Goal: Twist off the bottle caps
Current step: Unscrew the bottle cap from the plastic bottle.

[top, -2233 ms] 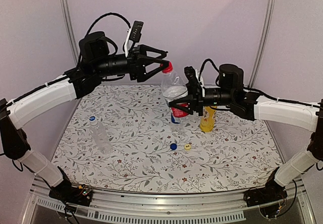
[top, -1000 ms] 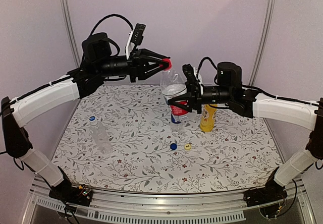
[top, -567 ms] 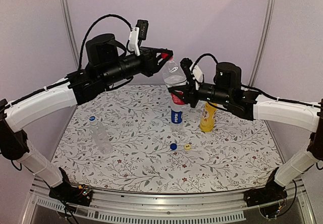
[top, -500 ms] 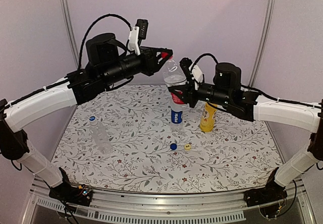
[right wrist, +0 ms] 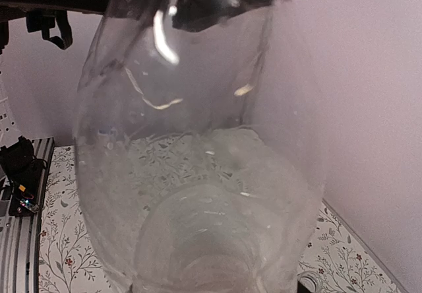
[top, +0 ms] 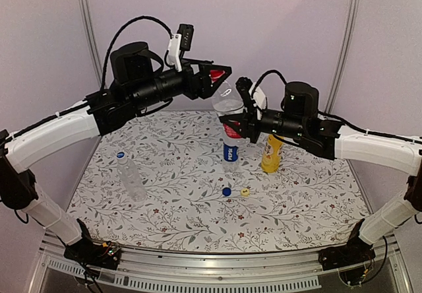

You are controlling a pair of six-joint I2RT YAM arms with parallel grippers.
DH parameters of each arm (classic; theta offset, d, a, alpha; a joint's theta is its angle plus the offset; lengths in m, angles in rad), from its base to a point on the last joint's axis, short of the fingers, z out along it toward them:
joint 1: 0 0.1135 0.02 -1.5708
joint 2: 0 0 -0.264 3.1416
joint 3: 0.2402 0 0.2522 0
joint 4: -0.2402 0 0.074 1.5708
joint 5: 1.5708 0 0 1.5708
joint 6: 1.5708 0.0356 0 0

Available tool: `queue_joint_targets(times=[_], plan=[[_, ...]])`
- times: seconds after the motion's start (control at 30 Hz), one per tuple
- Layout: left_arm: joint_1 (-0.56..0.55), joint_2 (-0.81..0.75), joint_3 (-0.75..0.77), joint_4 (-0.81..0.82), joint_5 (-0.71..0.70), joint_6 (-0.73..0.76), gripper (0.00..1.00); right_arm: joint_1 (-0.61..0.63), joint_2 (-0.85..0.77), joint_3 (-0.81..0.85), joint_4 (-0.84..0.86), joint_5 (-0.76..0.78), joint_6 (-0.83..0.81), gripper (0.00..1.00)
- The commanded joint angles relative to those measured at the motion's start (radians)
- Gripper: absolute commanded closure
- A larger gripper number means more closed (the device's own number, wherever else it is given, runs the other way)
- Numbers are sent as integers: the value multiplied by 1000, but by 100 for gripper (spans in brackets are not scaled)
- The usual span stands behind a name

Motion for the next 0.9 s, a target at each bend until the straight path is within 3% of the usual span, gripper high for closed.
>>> queue_joint_targets(times=[0.0,0.1,0.33,0.6,0.77,0.87], plan=[[46,-35,-15,36,183,41,13,-27,-13,2,-4,-177,-13,63],[79,-38,-7,27,380,70,16,-45,-14,11,-32,-263,-13,63],[111,-37,-3,-13,594,138,26,-70,10,53,-119,-424,-53,63],[148,-23,-8,-13,699,150,39,-76,27,61,-133,-496,-58,63],[164,-19,-19,21,740,114,53,-79,26,60,-136,-498,-60,63],[165,-12,-20,24,750,111,54,-81,26,61,-136,-497,-58,63]])
